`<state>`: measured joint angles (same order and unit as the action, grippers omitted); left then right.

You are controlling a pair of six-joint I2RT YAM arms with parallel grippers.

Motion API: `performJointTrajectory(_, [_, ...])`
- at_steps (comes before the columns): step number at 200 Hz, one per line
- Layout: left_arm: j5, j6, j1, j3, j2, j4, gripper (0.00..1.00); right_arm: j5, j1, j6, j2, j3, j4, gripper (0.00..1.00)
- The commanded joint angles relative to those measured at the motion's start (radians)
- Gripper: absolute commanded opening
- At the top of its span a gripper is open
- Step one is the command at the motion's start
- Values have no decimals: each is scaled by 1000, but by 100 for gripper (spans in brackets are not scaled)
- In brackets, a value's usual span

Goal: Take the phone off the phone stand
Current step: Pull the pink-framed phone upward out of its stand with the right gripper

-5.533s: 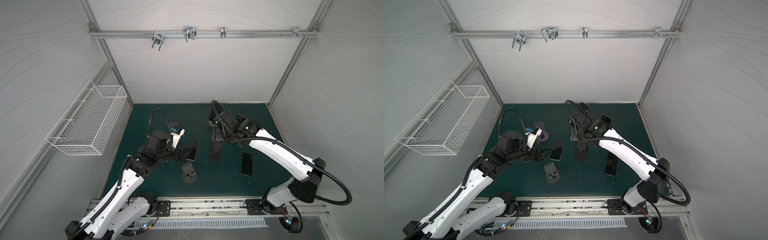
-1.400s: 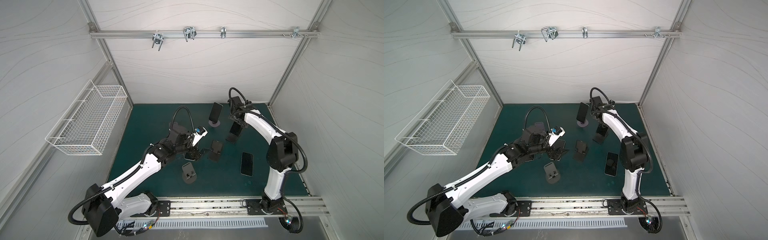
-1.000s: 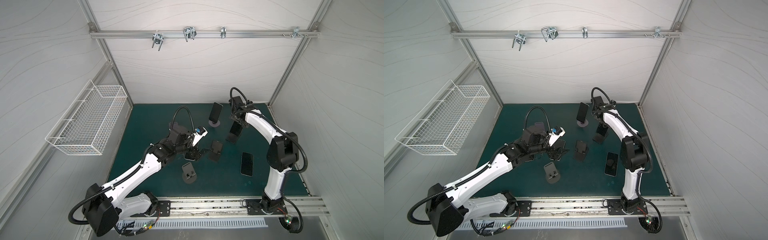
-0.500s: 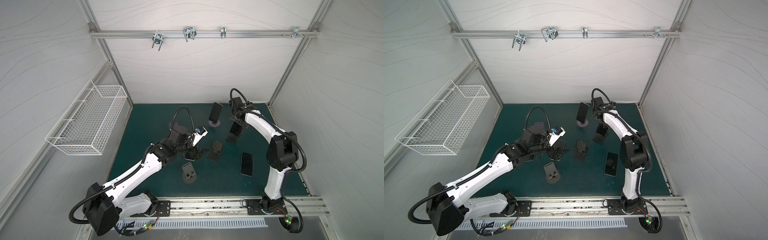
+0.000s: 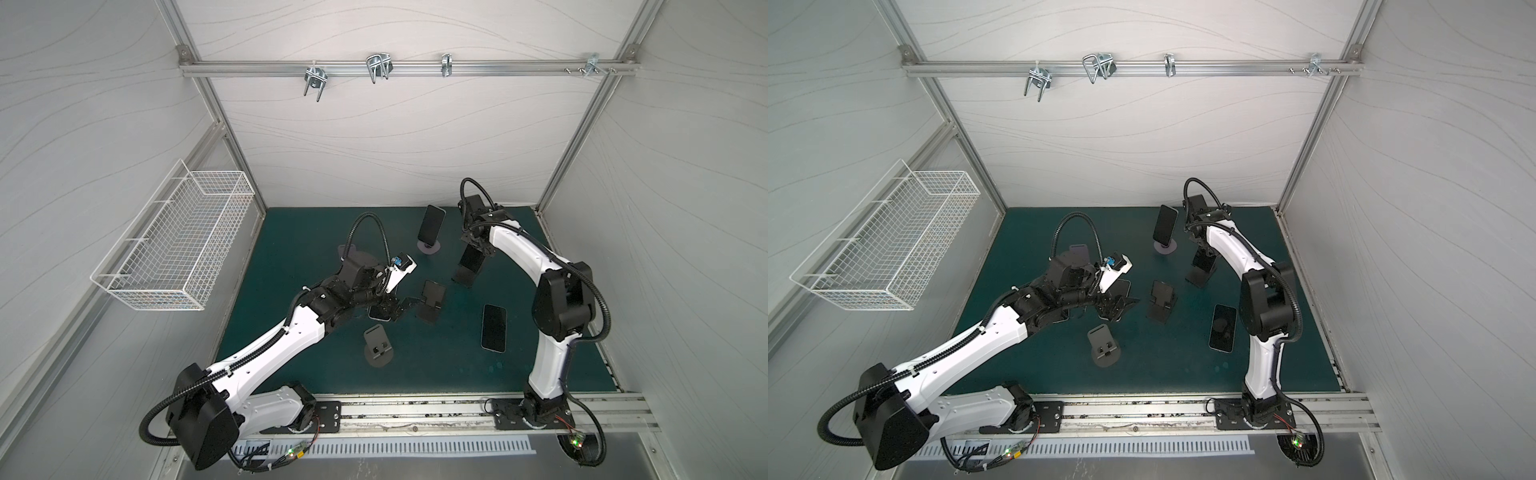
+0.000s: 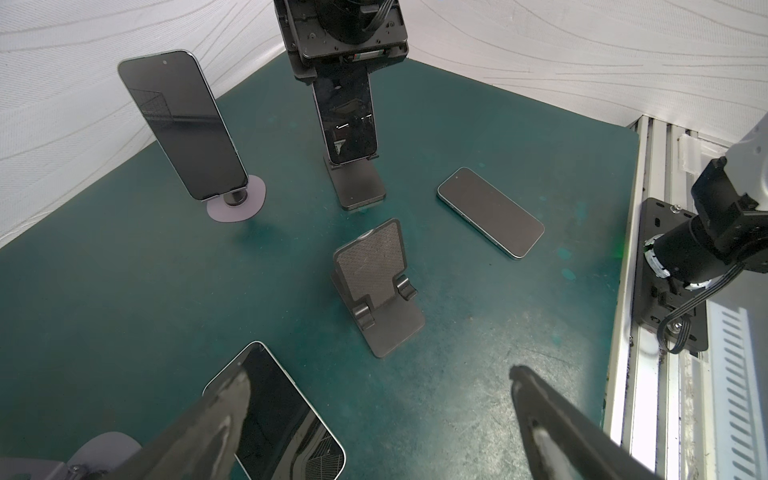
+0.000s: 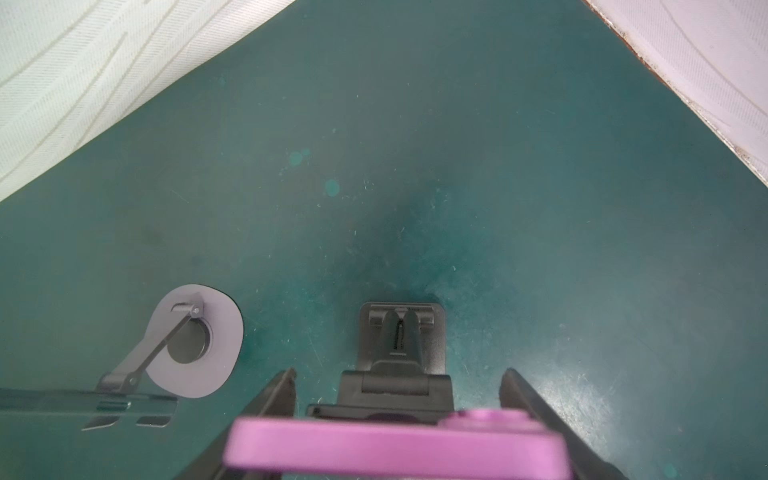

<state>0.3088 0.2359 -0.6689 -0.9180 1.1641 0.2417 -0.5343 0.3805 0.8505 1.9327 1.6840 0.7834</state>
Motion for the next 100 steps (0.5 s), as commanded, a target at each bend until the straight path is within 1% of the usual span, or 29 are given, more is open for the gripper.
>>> performJointTrajectory(1, [-4, 27, -6, -24, 4, -23, 99, 14, -7, 4, 1, -22, -21, 74])
performJointTrajectory(100, [-4, 29, -7, -25, -3, -21, 99, 13, -7, -2, -19, -32, -29, 71])
